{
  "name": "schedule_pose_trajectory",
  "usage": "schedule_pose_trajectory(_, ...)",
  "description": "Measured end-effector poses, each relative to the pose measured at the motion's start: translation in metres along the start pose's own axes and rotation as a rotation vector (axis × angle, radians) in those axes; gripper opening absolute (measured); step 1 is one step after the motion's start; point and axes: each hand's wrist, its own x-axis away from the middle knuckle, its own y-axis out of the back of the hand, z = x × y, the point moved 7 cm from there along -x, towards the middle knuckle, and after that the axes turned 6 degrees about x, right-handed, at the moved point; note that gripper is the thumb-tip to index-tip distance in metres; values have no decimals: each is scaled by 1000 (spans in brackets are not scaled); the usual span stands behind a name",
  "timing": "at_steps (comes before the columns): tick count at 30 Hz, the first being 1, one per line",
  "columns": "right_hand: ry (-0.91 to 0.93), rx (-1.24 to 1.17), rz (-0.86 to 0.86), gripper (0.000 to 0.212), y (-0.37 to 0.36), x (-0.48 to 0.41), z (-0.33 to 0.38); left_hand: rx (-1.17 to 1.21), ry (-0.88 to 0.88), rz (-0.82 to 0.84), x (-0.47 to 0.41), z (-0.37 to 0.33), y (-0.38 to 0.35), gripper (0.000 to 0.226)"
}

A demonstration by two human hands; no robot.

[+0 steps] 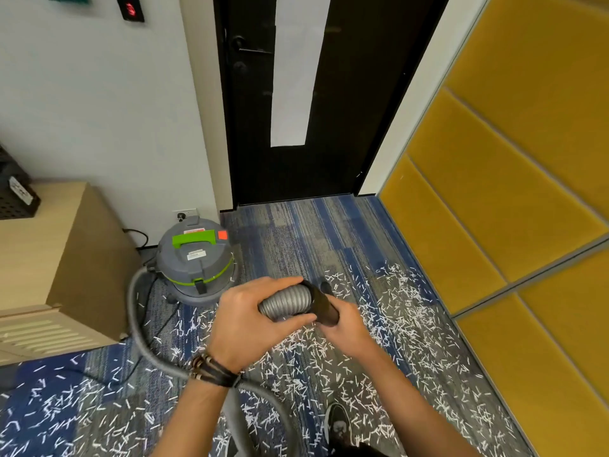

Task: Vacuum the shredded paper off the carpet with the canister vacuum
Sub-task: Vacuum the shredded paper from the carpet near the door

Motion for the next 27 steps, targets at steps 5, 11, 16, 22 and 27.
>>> schedule_pose_trajectory(5, 25, 5, 67, 25, 35, -14, -15, -75, 17, 34, -22, -18, -32, 61)
schedule_pose_trajectory(11, 36, 57, 144, 24, 63, 0, -51, -23, 28, 60, -27, -32, -78, 63)
schedule_pose_trajectory(16, 91, -5, 123, 35, 104, 6, -61, -61, -16, -30, -29, -56, -112, 59)
schedule_pose_trajectory(22, 129, -4, 174, 20, 126, 10, -80, -72, -60, -64, -38, -82, -132, 59)
schedule_pose_trajectory(27, 156, -13, 204, 22, 147, 12, -82, -115, -109, -118, -36, -98, -144, 58)
